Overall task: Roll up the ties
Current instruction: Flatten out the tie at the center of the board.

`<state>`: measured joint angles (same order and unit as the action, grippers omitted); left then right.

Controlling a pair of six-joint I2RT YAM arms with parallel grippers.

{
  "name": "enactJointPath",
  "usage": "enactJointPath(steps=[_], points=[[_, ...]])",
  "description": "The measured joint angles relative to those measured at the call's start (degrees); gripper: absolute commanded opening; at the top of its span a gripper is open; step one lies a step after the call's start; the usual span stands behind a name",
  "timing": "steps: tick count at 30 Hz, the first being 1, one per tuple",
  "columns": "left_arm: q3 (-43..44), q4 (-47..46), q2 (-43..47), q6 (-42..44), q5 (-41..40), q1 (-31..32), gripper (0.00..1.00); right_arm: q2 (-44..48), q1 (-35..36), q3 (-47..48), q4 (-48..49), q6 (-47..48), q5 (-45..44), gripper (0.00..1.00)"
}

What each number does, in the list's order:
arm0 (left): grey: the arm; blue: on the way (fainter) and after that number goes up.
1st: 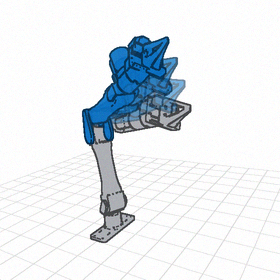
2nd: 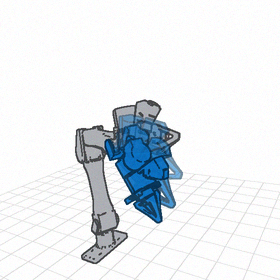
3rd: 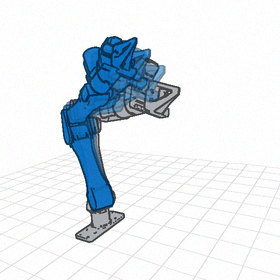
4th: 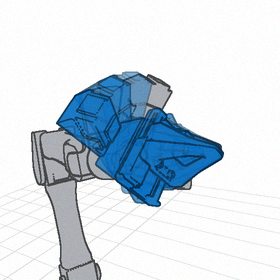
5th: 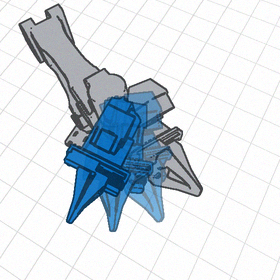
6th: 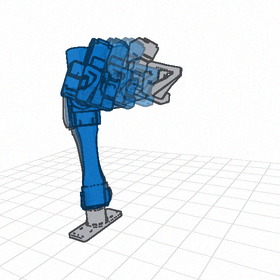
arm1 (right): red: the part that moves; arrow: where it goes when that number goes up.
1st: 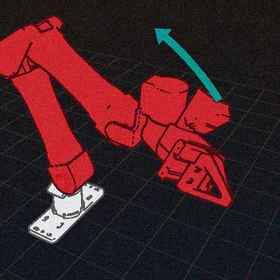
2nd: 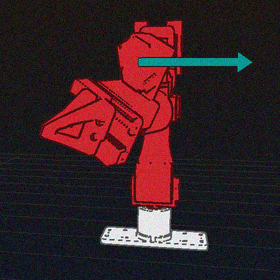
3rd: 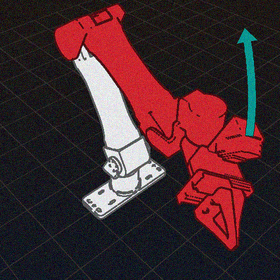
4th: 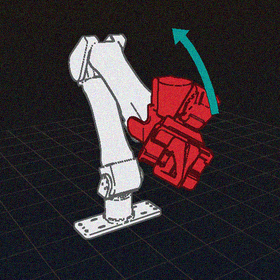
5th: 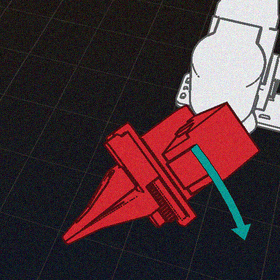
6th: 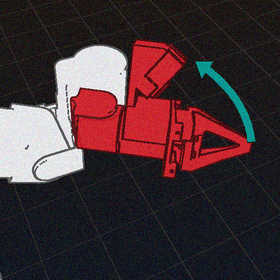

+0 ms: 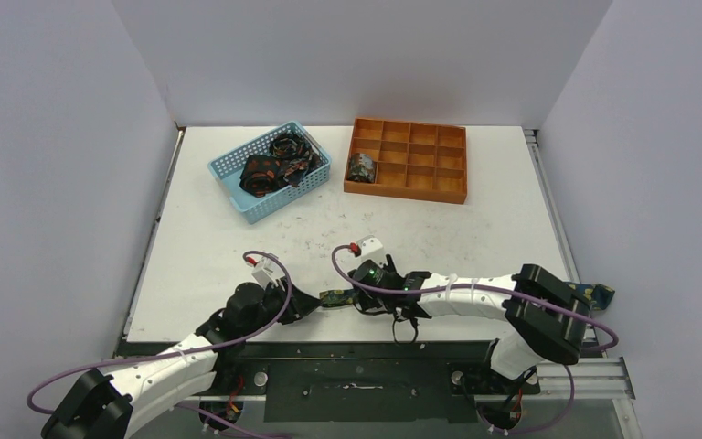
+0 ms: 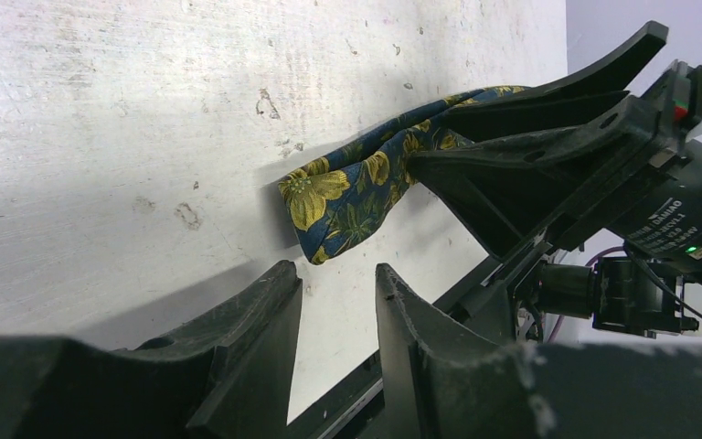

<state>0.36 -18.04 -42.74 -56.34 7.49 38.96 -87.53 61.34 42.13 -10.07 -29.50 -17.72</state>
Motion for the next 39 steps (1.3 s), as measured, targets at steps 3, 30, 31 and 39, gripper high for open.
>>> enactJointPath(steps=[3, 30, 31, 39], points=[[0.0, 0.1, 0.3, 0.0, 0.0, 0.0, 0.34, 1.9, 0.1, 0.0, -0.5, -0.8, -0.3, 0.51], [8.4, -25.2, -39.5, -2.2, 8.8, 0.5, 0.02, 5.4, -6.4, -8.0, 20.8, -8.6, 23.5, 0.08], [8.0, -27.0, -40.8, -2.8, 8.9, 0.5, 0.02, 5.4, -6.2, -8.0, 20.8, -8.6, 23.6, 0.08], [6.3, -44.8, -51.9, -7.0, 10.1, 0.5, 0.02, 2.6, -5.7, -7.6, 20.2, -8.4, 23.8, 0.06]])
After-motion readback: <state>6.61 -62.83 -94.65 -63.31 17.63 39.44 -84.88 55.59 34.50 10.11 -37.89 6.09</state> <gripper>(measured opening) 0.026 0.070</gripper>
